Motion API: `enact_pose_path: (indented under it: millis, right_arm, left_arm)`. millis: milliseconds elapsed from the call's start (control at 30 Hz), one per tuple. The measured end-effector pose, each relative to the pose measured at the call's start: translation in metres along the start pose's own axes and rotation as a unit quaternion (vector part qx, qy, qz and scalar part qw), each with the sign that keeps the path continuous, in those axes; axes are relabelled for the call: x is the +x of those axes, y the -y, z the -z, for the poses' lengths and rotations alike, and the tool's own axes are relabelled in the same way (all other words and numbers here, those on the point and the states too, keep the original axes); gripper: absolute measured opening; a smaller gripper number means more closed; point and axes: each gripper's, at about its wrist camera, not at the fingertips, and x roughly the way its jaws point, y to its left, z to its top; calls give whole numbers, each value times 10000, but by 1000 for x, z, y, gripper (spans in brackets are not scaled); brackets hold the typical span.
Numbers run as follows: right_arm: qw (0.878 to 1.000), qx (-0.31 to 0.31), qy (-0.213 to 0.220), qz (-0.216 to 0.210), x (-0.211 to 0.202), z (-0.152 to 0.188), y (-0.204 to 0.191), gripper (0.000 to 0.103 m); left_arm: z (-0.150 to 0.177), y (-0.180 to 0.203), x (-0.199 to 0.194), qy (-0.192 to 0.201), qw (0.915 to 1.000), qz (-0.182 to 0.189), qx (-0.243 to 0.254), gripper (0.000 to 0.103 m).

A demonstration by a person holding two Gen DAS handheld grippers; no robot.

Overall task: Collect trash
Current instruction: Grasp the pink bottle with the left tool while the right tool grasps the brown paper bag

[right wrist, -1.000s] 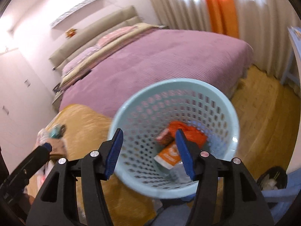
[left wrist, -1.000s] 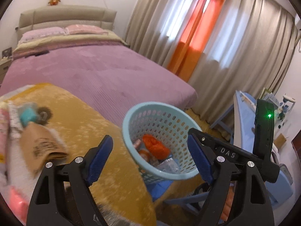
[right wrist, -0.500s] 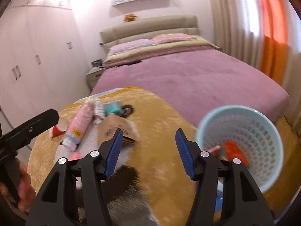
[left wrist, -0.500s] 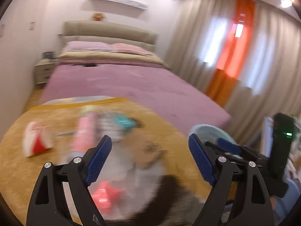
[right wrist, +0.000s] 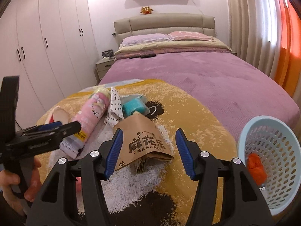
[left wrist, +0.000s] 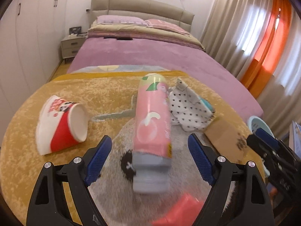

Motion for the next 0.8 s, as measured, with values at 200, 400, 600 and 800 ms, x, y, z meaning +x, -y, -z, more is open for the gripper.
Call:
enact_pose_path:
  millis: [200,400,600,800]
  right_arm:
    - [9998,-124,-170,-1,12,4,-4,54]
    - [9992,-150,-367,51,23,5,-8,54]
    - [9984,-188,-527,47,29,6,-8,54]
    - [9976,-210,-644,143,35,6,-12,54]
  left_arm:
    - [-4,-5,19,-104,9998,149,-36,78]
    - [4,-1,22,-68,9999,134,4,75]
    - [6,-4,28,-143,9997,139,-139,57]
    - [9,-4,25,-93,9995,240,-200,46]
